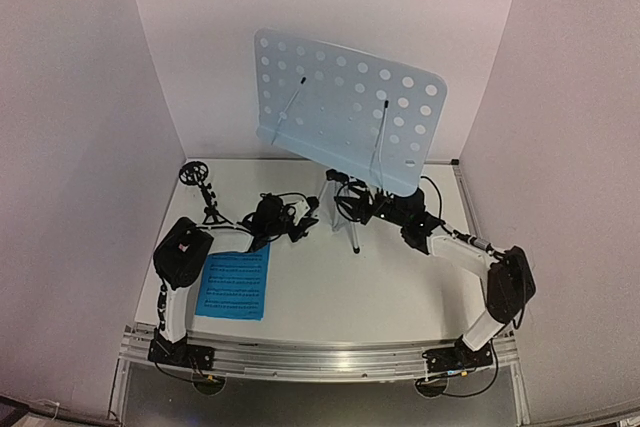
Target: Pack up the instrument practice props
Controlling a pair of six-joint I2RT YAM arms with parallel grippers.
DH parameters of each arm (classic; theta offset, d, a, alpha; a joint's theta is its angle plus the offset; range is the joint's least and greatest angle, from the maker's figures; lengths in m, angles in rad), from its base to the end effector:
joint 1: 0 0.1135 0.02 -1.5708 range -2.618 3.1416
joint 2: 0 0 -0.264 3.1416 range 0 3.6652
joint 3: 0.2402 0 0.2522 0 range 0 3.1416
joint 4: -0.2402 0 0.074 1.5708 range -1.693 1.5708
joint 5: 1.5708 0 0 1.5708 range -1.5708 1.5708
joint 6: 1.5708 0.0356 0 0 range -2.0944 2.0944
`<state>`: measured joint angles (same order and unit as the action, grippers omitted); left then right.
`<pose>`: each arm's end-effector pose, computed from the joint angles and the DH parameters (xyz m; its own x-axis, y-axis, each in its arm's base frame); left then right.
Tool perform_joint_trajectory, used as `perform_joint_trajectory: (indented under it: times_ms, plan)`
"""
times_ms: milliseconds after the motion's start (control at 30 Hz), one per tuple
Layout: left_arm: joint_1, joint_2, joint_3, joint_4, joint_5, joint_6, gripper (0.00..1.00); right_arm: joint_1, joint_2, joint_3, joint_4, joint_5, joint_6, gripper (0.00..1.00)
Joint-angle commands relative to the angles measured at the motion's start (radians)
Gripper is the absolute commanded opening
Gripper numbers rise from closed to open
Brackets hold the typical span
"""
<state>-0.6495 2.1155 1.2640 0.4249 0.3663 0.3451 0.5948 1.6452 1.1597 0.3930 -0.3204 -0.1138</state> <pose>0.3594 -0.2889 0.1502 -0.0312 0.4203 -0.9068 0.8872 0.4295 0.1685 0.3181 0.2287 0.3056 0.0139 -0.1207 -0.9926 -0.7951 0.6006 -0.0842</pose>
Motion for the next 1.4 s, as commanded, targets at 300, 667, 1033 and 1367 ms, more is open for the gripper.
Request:
perform_joint_trajectory:
  times_ms: [300,667,1033,1367]
  plan:
    - [-0.004,-0.005,0.098,-0.032,0.075,-0.073,0.0,-0.138,-0.127,-0.026,-0.319,-0.212,0.044,0.72]
    - [-0.019,0.023,0.13,-0.011,0.086,-0.048,0.0,-0.155,0.104,0.197,-0.164,-0.276,0.011,0.91]
    - [-0.069,0.093,0.238,0.048,0.089,-0.076,0.0,-0.115,0.264,0.324,0.008,-0.253,0.041,0.93]
    - [-0.108,0.147,0.32,0.07,0.145,-0.052,0.0,-0.077,0.329,0.387,0.042,-0.18,0.039,0.82]
